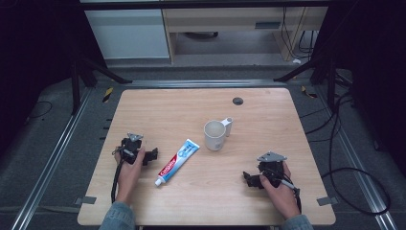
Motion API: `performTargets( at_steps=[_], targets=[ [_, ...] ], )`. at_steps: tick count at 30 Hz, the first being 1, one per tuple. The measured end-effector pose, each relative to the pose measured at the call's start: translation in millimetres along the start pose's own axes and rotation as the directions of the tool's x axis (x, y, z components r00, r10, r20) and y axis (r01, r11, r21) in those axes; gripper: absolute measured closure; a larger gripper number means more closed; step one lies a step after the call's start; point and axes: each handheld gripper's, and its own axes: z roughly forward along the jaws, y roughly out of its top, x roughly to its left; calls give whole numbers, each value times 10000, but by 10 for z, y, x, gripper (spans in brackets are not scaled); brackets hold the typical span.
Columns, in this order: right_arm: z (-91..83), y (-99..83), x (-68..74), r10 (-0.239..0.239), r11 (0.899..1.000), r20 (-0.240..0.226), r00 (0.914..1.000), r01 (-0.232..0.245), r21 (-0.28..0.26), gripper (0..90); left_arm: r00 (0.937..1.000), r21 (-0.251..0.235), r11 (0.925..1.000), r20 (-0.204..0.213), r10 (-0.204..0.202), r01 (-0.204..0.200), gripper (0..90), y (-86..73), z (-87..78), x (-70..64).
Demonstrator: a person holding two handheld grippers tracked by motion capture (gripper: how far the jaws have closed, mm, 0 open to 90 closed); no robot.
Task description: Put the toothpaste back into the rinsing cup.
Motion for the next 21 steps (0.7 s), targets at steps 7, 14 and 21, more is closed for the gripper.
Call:
performTargets(
  at_steps=[7,14,21],
  targets=[
    [2,0,0,-5,10000,-3,10000,5,-18,3,9986,157,9989,292,432,-437,36,41,-192,-42],
    [0,0,0,3,10000,-2,10000,-3,-5,3,9928,688,9910,421,1121,-1148,29,136,-552,-97],
    [0,0,0,6,10000,-2,10000,-6,-3,3,9942,1198,9874,428,990,-1035,33,19,-618,56]
  ],
)
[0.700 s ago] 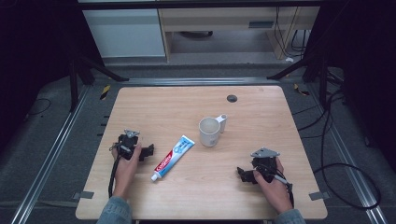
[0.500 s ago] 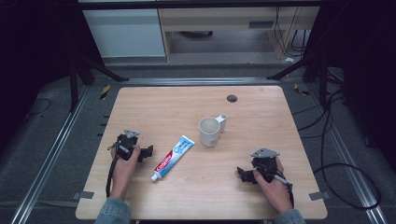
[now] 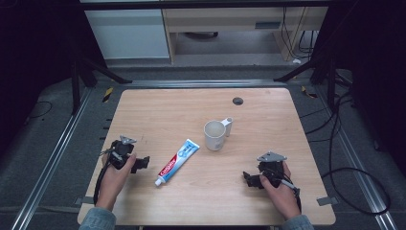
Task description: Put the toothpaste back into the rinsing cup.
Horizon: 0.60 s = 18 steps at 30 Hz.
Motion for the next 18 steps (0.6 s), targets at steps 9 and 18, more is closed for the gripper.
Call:
performTargets(
  at_steps=[9,18],
  targets=[
    [2,-1,-1,-12,10000,-4,10000,12,-18,3,9989,257,9986,-38,468,-467,35,-116,-159,103],
    [1,-1,0,-19,10000,-6,10000,19,-16,3,9937,541,9923,212,1102,-1112,37,-65,-397,-3]
  ],
)
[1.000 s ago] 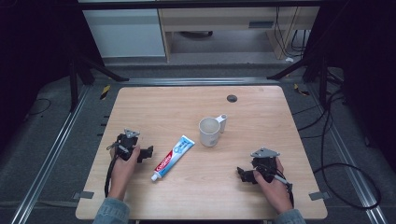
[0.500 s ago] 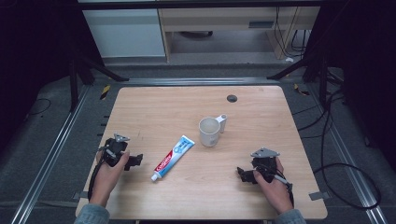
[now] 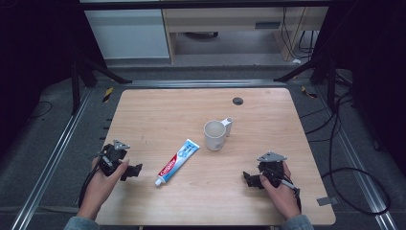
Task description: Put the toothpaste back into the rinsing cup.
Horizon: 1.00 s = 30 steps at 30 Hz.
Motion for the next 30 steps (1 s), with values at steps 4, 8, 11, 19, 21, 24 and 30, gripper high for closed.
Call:
performTargets(
  at_steps=[4,8,11,19,21,24,30],
  targets=[
    [0,0,0,-1,10000,-1,10000,1,1,3,9988,154,9996,432,236,-243,36,78,-120,-85],
    [0,0,0,1,10000,-1,10000,-1,2,3,9961,264,9984,745,478,-499,50,185,-207,-155],
    [0,0,0,2,10000,0,10000,-2,2,3,9941,528,9964,898,611,-661,62,271,-214,-208],
    [-2,1,0,13,10000,2,10000,-13,19,3,9902,931,9895,963,1013,-1103,79,522,-143,-383],
    [-2,1,0,9,10000,3,10000,-9,17,3,9866,1035,9855,1062,1236,-1346,79,614,-109,-451],
    [-2,1,0,13,10000,2,10000,-13,18,3,9831,1184,9811,1193,1392,-1533,82,706,-66,-521],
    [-2,1,0,14,10000,2,10000,-14,18,3,9713,1789,9656,1791,1567,-1887,108,875,129,-684]
  ],
)
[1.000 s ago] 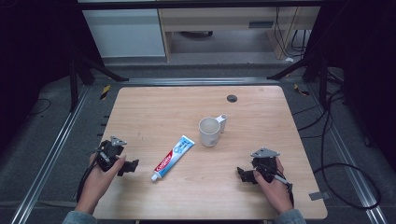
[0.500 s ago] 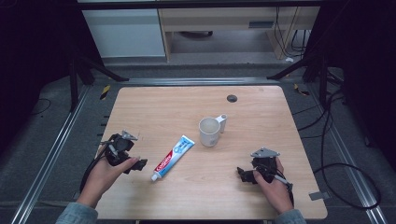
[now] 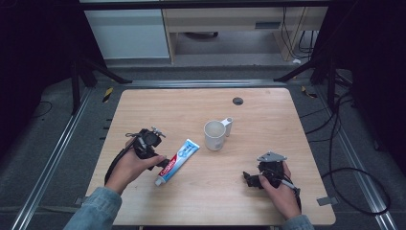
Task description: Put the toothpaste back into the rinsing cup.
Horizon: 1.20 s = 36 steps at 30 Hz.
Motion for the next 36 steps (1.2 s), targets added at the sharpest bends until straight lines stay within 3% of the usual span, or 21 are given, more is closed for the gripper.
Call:
performTargets(
  at_steps=[3,8,15,23,28,36],
  targets=[
    [0,0,0,-3,10000,-1,10000,3,-3,3,9997,479,9988,232,104,-116,148,104,169,-46],
    [0,0,0,0,10000,-1,10000,0,-2,3,9992,775,9969,382,115,-144,160,198,310,-95],
    [0,0,0,-3,10000,-1,10000,3,-4,3,9991,1438,9894,394,127,-183,189,308,524,-169],
    [2,-1,-1,-28,10000,19,10000,28,-5,3,9995,1827,9828,241,221,-261,238,433,642,-208],
    [3,-1,-2,-36,10000,11,10000,36,-22,3,9998,1858,9826,222,-8,-33,271,521,705,-191],
    [2,-1,-1,-22,10000,16,10000,22,-3,3,9998,2137,9768,167,108,-142,291,602,817,-214]
  ],
)
